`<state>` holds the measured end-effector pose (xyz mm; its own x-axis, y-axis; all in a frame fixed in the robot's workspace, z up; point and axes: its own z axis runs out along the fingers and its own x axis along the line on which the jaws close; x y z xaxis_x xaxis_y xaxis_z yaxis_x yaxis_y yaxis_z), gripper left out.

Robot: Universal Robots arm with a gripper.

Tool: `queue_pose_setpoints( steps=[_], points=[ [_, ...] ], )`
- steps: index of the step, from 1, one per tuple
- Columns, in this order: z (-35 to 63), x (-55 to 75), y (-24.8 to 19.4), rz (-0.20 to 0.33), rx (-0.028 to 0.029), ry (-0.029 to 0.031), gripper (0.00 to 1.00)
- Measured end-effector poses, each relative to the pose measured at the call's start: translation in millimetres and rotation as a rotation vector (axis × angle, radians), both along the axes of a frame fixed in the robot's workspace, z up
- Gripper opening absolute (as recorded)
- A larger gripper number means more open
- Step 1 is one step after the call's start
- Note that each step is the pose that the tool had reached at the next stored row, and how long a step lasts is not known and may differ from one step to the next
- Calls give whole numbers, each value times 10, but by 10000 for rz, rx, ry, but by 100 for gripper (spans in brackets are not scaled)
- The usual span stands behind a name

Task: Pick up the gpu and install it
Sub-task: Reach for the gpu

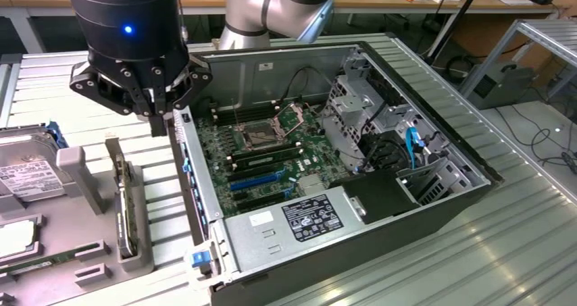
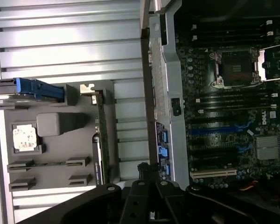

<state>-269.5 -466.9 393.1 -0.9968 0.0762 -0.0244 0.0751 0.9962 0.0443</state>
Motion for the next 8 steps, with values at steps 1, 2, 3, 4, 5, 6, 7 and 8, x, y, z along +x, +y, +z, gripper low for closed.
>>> queue_pose_setpoints(
  steps=[1,2,3,4,5,6,7,8],
  points=[
    [0,0,-22,0,0,0,11],
    [-1,-3,-39,0,1,-1,11],
    [-1,-16,-58,-1,1,-1,11],
    [-1,-27,-72,-1,1,-1,11],
    [-1,-34,-79,-1,0,-1,11],
    [-1,-49,-93,2,1,-1,11],
    [0,-75,-109,0,0,0,11],
    [-1,-98,-125,0,1,-1,11]
  ],
)
